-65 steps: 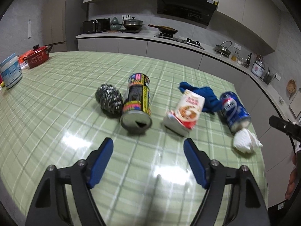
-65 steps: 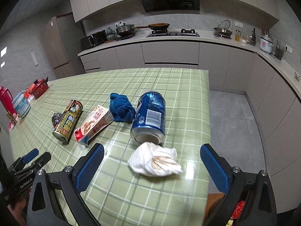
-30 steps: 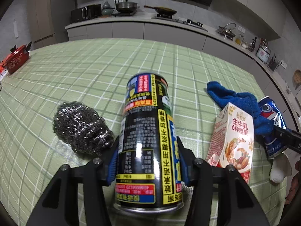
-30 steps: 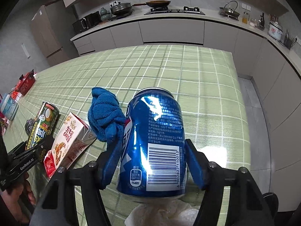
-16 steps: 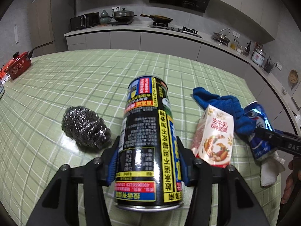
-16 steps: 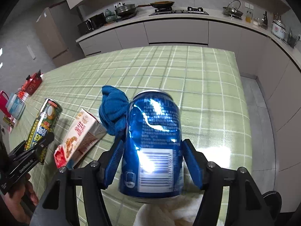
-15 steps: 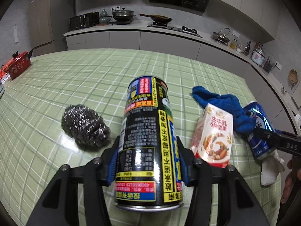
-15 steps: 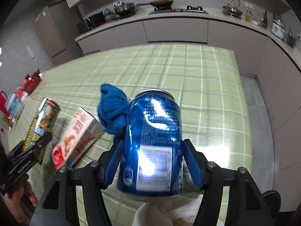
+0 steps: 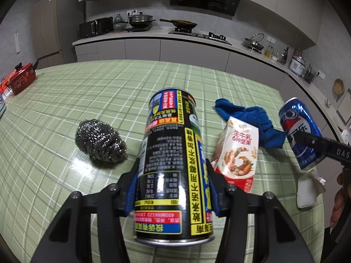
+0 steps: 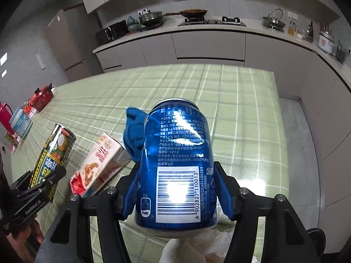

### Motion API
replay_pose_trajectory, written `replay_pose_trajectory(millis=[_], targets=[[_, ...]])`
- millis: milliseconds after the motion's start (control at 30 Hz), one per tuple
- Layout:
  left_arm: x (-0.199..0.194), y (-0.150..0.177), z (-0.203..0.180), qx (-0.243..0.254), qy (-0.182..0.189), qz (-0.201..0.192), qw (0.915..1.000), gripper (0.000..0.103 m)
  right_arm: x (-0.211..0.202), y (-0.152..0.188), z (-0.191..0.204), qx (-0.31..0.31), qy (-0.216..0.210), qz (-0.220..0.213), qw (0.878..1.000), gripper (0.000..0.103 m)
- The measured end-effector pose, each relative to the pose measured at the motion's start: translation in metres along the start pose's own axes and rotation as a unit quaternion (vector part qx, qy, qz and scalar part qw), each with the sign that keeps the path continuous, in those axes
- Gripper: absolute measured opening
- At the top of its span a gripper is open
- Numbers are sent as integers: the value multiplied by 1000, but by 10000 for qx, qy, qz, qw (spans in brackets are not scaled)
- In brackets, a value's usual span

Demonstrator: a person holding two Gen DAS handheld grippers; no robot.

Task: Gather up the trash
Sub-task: 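Lift both cans and carry both tools over the black bin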

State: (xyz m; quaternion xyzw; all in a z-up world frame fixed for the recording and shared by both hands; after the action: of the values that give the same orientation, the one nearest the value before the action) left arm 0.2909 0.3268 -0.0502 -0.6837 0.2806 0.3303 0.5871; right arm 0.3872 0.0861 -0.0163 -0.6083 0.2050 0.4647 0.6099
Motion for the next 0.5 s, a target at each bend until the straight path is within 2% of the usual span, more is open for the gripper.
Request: replay_pose_trajectory(millis=[267, 500], targets=[[-14, 1, -7, 47, 39, -137, 9999, 54, -31, 2, 9, -167, 29, -194, 9997, 64], [-24, 8, -20, 82, 74, -200, 9997, 53, -47, 20, 11, -240, 8, -218, 9995, 64]])
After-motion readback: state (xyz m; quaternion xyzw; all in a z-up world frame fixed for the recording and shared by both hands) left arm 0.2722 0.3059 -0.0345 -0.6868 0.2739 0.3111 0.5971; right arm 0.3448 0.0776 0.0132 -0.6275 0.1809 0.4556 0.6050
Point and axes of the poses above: each gripper's, at about its wrist camera, not at the fingertips, and x roughly the way its jaws point, z to its left, y to its underside, the point moved 2 cm from there along x, roughly the way its jaws point, and after that the axes turned 5 degrees about z, right-handed, at the moved point
